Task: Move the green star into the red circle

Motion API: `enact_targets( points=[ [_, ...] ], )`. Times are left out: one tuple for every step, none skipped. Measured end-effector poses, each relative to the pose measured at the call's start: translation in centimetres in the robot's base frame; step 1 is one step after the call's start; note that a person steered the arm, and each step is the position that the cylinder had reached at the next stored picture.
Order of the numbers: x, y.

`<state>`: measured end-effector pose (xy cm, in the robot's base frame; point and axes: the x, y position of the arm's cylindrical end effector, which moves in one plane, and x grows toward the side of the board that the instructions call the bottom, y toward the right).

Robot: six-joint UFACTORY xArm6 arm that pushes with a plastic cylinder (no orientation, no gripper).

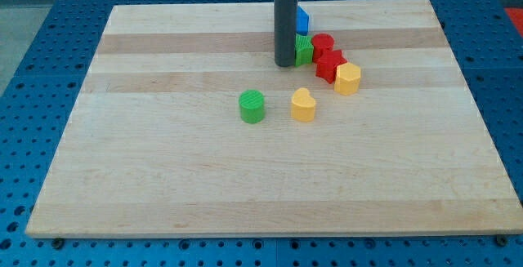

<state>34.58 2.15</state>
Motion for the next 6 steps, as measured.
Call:
enact_targets(
  points=[
    [0.0, 0.6],
    [0.0, 0.9],
    [0.8, 0.9],
    [3.1, 0.7],
    [6.0, 0.4],
    [10.7, 0.6]
  ],
)
